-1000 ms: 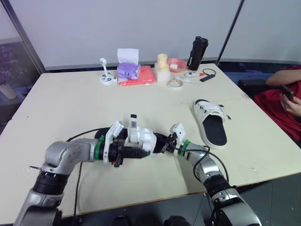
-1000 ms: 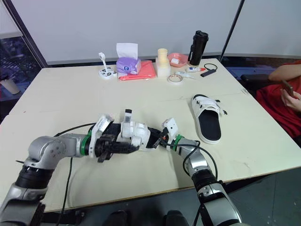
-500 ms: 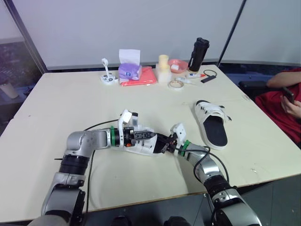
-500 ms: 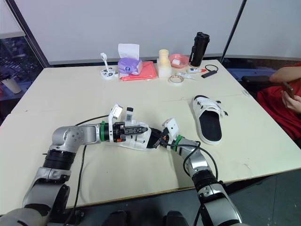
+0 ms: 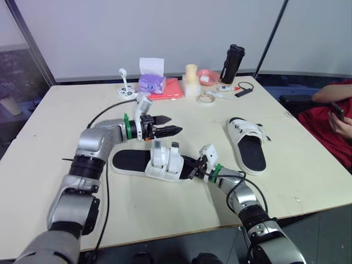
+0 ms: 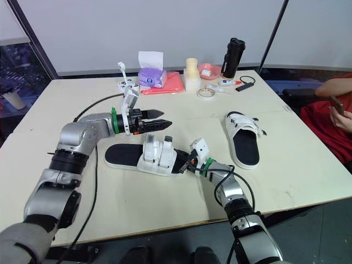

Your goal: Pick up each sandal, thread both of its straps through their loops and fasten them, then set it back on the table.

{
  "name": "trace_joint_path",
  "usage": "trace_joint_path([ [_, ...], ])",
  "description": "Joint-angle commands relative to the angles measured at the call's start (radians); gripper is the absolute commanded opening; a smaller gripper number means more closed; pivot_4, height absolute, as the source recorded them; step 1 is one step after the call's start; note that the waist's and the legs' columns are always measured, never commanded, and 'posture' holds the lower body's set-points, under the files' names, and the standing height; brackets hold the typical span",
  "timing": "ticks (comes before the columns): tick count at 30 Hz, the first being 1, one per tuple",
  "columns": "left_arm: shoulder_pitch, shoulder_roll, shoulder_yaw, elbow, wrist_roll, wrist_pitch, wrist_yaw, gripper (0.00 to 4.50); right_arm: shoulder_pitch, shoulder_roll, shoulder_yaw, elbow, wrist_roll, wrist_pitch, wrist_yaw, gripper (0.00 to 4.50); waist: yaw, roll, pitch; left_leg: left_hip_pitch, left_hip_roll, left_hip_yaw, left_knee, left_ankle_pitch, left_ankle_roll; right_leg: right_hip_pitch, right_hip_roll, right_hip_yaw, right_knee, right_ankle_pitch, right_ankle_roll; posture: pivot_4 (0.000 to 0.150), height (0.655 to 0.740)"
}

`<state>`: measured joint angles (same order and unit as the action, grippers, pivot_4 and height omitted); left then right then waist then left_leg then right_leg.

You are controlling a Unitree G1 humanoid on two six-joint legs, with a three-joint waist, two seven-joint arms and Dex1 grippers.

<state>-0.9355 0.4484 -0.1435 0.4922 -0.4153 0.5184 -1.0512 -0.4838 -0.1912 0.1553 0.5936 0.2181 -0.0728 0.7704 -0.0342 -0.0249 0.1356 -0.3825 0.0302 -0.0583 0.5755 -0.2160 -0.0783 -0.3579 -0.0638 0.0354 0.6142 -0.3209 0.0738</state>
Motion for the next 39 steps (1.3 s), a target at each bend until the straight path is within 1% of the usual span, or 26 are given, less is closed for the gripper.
trace_joint_path([
  [1, -0.06, -0.013, -0.05, 0.156, 0.112, -0.153, -0.079, 4.46, 0.085, -0.036, 0.014, 0.233, -0.099, 0.09, -0.084, 0.0, 0.0, 0.0, 0.0, 0.0, 0.0, 0.0, 0.0, 0.0, 0.0, 0.0, 0.0, 0.0, 0.0, 0.0, 0.0, 0.15, 0.74],
  [3, -0.101, -0.027, -0.055, 0.239, 0.107, -0.109, -0.179, 4.46, 0.085, -0.036, 0.014, 0.231, -0.099, 0.09, -0.085, 0.0, 0.0, -0.001, 0.0, 0.0, 0.001, 0.0, 0.0, 0.0, 0.001, 0.0, 0.0, 0.0, 0.0, 0.0, 0.0, 0.15, 0.74],
  [5, -0.132, -0.033, -0.066, 0.305, 0.126, -0.096, -0.248, 4.46, 0.085, -0.036, 0.012, 0.228, -0.097, 0.092, -0.088, 0.0, -0.001, -0.002, 0.001, -0.002, 0.001, -0.001, 0.0, 0.0, 0.001, -0.001, 0.0, -0.002, 0.0, 0.0, 0.0, 0.15, 0.74],
  [12, -0.186, -0.074, -0.073, 0.443, 0.19, -0.097, -0.333, 4.46, 0.102, -0.039, 0.008, 0.214, -0.095, 0.093, -0.093, 0.0, -0.002, -0.002, 0.0, -0.002, -0.001, -0.002, 0.0, 0.002, 0.003, 0.0, 0.002, -0.006, 0.0, 0.0, 0.002, 0.15, 0.74],
  [15, -0.19, -0.095, -0.071, 0.472, 0.217, -0.109, -0.333, 3.69, 0.099, -0.037, 0.006, 0.216, -0.094, 0.093, -0.096, 0.0, -0.002, -0.002, 0.0, -0.002, -0.002, -0.002, 0.001, 0.002, 0.003, 0.0, 0.002, -0.007, 0.0, 0.001, 0.006, 0.15, 0.74],
  [17, -0.192, -0.104, -0.063, 0.483, 0.228, -0.114, -0.335, 2.68, 0.096, -0.037, 0.004, 0.218, -0.094, 0.093, -0.097, 0.0, -0.002, -0.003, 0.0, -0.002, -0.002, -0.001, 0.001, 0.002, 0.003, 0.001, 0.003, -0.008, 0.0, 0.001, 0.009, 0.15, 0.74],
  [18, -0.194, -0.108, -0.057, 0.489, 0.229, -0.117, -0.332, 2.24, 0.096, -0.037, 0.004, 0.218, -0.094, 0.093, -0.097, 0.0, -0.002, -0.003, 0.0, -0.002, -0.002, -0.001, 0.001, 0.002, 0.003, 0.001, 0.003, -0.009, 0.0, 0.001, 0.01, 0.15, 0.74],
  [19, -0.196, -0.113, -0.045, 0.494, 0.227, -0.118, -0.325, 1.69, 0.095, -0.037, 0.003, 0.218, -0.094, 0.093, -0.097, 0.0, -0.002, -0.002, 0.001, -0.002, -0.002, -0.001, 0.001, 0.002, 0.003, 0.001, 0.003, -0.009, 0.0, 0.001, 0.01, 0.15, 0.74],
  [20, -0.2, -0.116, -0.032, 0.497, 0.22, -0.115, -0.322, 1.28, 0.096, -0.037, 0.003, 0.218, -0.094, 0.093, -0.097, 0.0, -0.002, -0.002, 0.001, -0.002, -0.002, -0.002, 0.001, 0.002, 0.003, 0.001, 0.003, -0.009, 0.0, 0.001, 0.011, 0.15, 0.74],
  [21, -0.202, -0.118, -0.022, 0.496, 0.214, -0.112, -0.326, 0.66, 0.097, -0.038, 0.003, 0.217, -0.094, 0.092, -0.097, 0.0, -0.002, -0.002, 0.001, -0.002, -0.002, -0.002, 0.001, 0.002, 0.003, 0.001, 0.003, -0.01, 0.0, 0.001, 0.011, 0.15, 0.74],
  [22, -0.202, -0.118, -0.011, 0.491, 0.207, -0.108, -0.334, 0.18, 0.098, -0.038, 0.003, 0.216, -0.095, 0.092, -0.097, 0.0, -0.002, -0.002, 0.001, -0.002, -0.002, -0.002, 0.001, 0.002, 0.003, 0.001, 0.003, -0.01, 0.001, 0.001, 0.011, 0.15, 0.74],
  [23, -0.202, -0.118, 0.005, 0.48, 0.193, -0.098, -0.346, 0.08, 0.1, -0.038, 0.004, 0.216, -0.095, 0.092, -0.096, 0.0, -0.002, -0.003, 0.001, -0.002, -0.002, -0.002, 0.001, 0.002, 0.003, 0.001, 0.003, -0.01, 0.001, 0.001, 0.011, 0.15, 0.74],
  [26, -0.203, -0.112, 0.063, 0.416, 0.124, -0.023, -0.405, 0.08, 0.102, -0.037, 0.005, 0.216, -0.095, 0.091, -0.096, 0.0, -0.002, -0.003, 0.001, -0.002, -0.002, -0.002, 0.001, 0.002, 0.003, 0.002, 0.003, -0.01, 0.001, 0.002, 0.012, 0.15, 0.74],
  [29, -0.197, -0.099, 0.094, 0.358, 0.089, 0.051, -0.421, 0.08, 0.102, -0.037, 0.005, 0.216, -0.096, 0.091, -0.095, 0.0, -0.003, -0.003, 0.001, -0.002, -0.002, -0.002, 0.001, 0.002, 0.003, 0.002, 0.003, -0.01, 0.001, 0.002, 0.012, 0.15, 0.74],
  [33, -0.178, -0.099, 0.092, 0.351, 0.117, 0.032, -0.367, 0.08, 0.097, -0.034, 0.007, 0.225, -0.097, 0.088, -0.094, 0.0, -0.003, -0.003, 0.001, 0.0, -0.002, -0.002, 0.001, 0.002, 0.003, 0.003, 0.003, -0.011, 0.001, 0.002, 0.013, 0.15, 0.74],
  [39, -0.192, -0.113, 0.083, 0.455, 0.18, -0.06, -0.267, 0.08, 0.092, -0.031, 0.007, 0.228, -0.098, 0.086, -0.095, 0.0, -0.002, -0.003, 0.001, 0.0, -0.002, -0.002, 0.001, 0.002, 0.003, 0.003, 0.004, -0.011, 0.001, 0.002, 0.014, 0.15, 0.74],
])
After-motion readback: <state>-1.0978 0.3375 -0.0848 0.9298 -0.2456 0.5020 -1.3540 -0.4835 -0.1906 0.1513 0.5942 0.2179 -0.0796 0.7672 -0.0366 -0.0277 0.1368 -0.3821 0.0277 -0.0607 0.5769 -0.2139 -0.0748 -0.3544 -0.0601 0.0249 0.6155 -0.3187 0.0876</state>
